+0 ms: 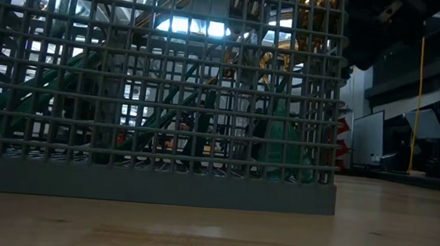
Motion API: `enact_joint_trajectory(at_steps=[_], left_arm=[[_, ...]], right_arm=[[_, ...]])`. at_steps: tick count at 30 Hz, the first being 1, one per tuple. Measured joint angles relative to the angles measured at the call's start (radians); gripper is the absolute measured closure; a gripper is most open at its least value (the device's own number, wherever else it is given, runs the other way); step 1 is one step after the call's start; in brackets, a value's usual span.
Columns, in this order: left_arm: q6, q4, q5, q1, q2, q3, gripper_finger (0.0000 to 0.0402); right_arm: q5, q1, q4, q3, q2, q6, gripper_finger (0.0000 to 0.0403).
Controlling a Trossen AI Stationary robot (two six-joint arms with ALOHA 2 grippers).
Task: Sort silverware
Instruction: Put the knife into the cutlery rack
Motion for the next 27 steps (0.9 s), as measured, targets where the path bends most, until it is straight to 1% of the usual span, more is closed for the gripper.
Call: enact_joint_trajectory(at_steps=[6, 11, 15, 21, 27], left_arm=[[-0.003, 0.007, -0.012, -0.067, 0.101, 0.0, 0.0385], [-0.005, 0.029, -0.076, -0.115, 0.182, 0.0, 0.0368], [-0.008, 0.029, -0.107, -0.134, 0.22, 0.0, 0.0345], [-0.078, 0.106, -0.108, -0.135, 0.207, 0.0, 0.0313], [-0.165, 0.195, -0.108, -0.134, 0.142, 0.0, 0.031]], right_arm=[[0.004, 0.044, 0.054, 0.0, 0.044, 0.0, 0.0267], [0.014, 0.058, 0.105, 0.0, 0.049, 0.0, 0.0267], [0.02, 0.056, 0.106, 0.0, 0.049, 0.025, 0.0267], [0.048, 0.057, 0.093, 0.0, 0.049, 0.058, 0.0267], [0.051, 0.092, 0.089, 0.0, 0.088, 0.058, 0.0267]])
